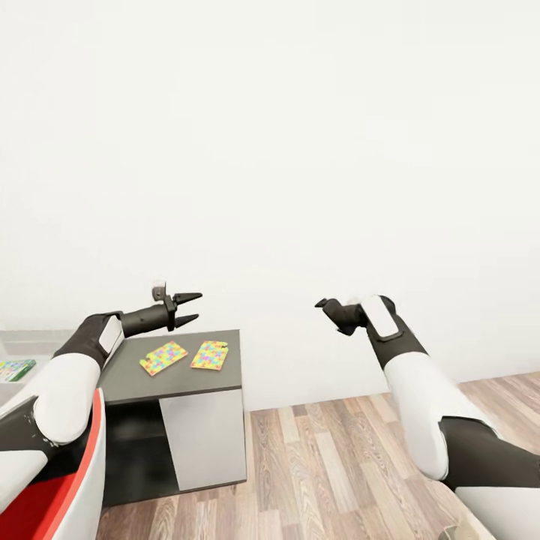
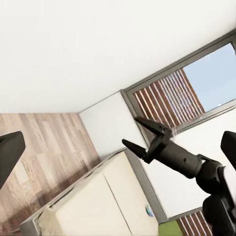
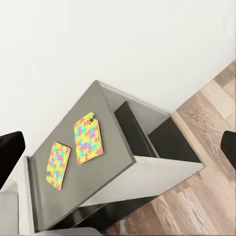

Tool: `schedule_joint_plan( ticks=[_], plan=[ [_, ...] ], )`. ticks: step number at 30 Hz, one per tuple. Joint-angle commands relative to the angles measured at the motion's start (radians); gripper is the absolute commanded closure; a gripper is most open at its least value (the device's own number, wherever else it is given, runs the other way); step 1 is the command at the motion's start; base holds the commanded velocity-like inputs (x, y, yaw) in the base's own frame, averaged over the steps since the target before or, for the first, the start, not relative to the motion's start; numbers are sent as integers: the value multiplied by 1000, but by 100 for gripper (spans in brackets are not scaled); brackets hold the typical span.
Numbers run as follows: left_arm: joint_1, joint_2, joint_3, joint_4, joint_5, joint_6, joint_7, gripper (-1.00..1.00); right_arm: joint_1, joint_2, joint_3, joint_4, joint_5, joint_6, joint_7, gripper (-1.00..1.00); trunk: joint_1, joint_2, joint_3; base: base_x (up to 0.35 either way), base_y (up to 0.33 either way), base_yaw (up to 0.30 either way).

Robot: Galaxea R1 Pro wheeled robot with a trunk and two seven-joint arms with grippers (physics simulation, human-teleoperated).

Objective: Put all the toys in the child's room - the three board games (two on the bed and one on the table), the two jigsaw puzzles on the table, and the tennis ball on the table - inside the toy box on the table in the child's room.

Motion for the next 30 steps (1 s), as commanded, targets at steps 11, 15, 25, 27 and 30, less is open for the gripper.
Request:
schedule_joint_plan(
  ticks=[11,15,25,27,30],
  plan=[
    [21,3,7,0,-36,-66,42,-100,157,5,141,-4,177,-101,-11,-100,0,-1,0,0,0,-7],
    [37,2,6,0,-37,-73,52,-100,222,-6,140,-8,201,-122,-9,-100,0,-1,0,0,0,0],
    [60,5,6,0,-40,-133,58,-100,317,-125,92,-10,164,-129,52,-100,0,-1,0,0,0,0],
    [70,5,5,-1,-47,-138,59,-100,346,-129,90,-10,160,-132,60,-100,0,-1,0,-18,5,0],
    [81,6,5,-2,-62,-158,59,-100,371,-135,88,-10,157,-133,81,-100,0,-1,0,-145,79,2]
  ],
)
